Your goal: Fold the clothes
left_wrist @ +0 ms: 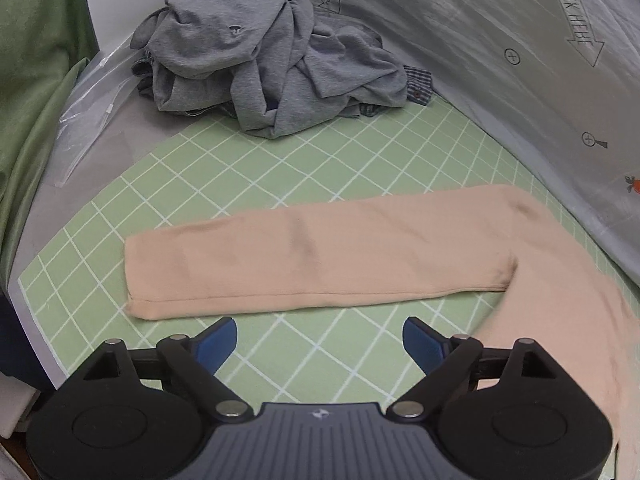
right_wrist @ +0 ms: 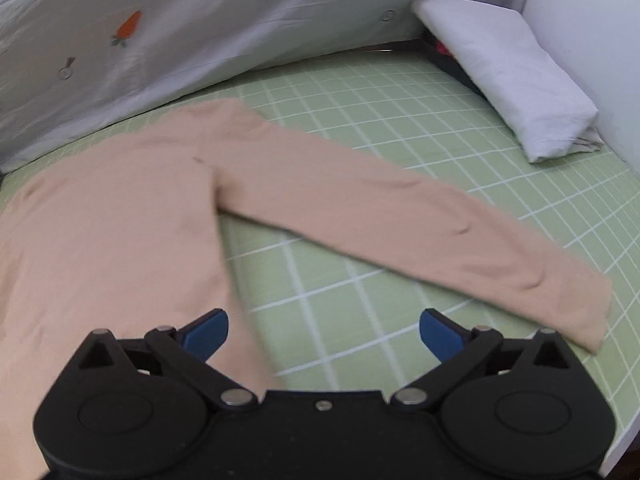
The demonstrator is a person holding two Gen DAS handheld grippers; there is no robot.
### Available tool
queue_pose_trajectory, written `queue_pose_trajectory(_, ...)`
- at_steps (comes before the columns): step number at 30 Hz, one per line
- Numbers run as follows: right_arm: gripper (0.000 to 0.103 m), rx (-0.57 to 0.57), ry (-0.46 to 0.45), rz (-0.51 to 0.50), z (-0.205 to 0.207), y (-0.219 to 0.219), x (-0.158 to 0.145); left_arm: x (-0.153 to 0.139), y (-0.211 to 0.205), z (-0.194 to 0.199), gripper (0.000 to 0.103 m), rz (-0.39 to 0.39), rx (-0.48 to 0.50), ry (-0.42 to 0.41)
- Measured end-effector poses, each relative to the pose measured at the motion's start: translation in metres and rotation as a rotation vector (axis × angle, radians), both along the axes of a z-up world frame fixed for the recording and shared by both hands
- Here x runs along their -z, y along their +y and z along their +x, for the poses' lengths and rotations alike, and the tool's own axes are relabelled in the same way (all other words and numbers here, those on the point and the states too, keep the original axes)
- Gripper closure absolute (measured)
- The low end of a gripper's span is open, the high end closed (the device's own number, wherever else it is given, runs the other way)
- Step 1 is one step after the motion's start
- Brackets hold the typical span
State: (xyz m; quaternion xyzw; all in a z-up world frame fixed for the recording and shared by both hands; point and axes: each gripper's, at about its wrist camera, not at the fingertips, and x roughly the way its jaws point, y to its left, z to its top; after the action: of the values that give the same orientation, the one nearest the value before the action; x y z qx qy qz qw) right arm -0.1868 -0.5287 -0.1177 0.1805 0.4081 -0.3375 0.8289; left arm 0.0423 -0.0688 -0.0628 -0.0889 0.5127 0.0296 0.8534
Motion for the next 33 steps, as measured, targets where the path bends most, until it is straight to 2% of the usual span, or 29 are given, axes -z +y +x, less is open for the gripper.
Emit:
queue_pose_trajectory(6, 0.0, -0.041, 0.038, -0.004, 0.028, 0.063, 0.003, 0.031, 0.059, 0.034, 0.012, 0.04, 0.001, 0.084)
queue_pose_trajectory(13, 0.0, 0.013, 0.101, -0.008, 0.04, 0.102, 0.002, 0.071, 0.112, 0.058, 0.012, 0.065, 0.004, 0.183)
queue_pose_trajectory(16, 0.0, 0.016, 0.123, -0.012, 0.042, 0.116, 0.0, 0.078, 0.118, 0.06, 0.008, 0.074, 0.037, 0.168)
queue_pose_trajectory(22, 0.0, 0.032, 0.153, -0.013, 0.043, 0.126, 0.0, 0.077, 0.118, 0.058, 0.012, 0.091, 0.047, 0.125)
queue_pose_trajectory(25, 0.0, 0.026, 0.157, -0.019, 0.043, 0.126, 0.0, 0.073, 0.114, 0.057, 0.033, 0.095, 0.048, 0.107)
queue_pose_trajectory(27, 0.0, 0.014, 0.164, -0.034, 0.043, 0.123, -0.002, 0.069, 0.109, 0.057, 0.059, 0.087, 0.05, 0.102)
queue_pose_trajectory(28, 0.0, 0.014, 0.165, -0.044, 0.043, 0.12, -0.003, 0.067, 0.107, 0.056, 0.065, 0.082, 0.052, 0.099)
queue_pose_trajectory(29, 0.0, 0.015, 0.165, -0.053, 0.042, 0.117, -0.004, 0.063, 0.103, 0.055, 0.085, 0.077, 0.058, 0.091)
queue_pose_trajectory(30, 0.0, 0.021, 0.157, -0.054, 0.04, 0.113, -0.005, 0.059, 0.099, 0.053, 0.096, 0.071, 0.069, 0.079)
queue_pose_trajectory(33, 0.0, 0.049, 0.12, -0.041, 0.033, 0.096, -0.008, 0.04, 0.085, 0.045, 0.097, 0.029, 0.106, 0.023)
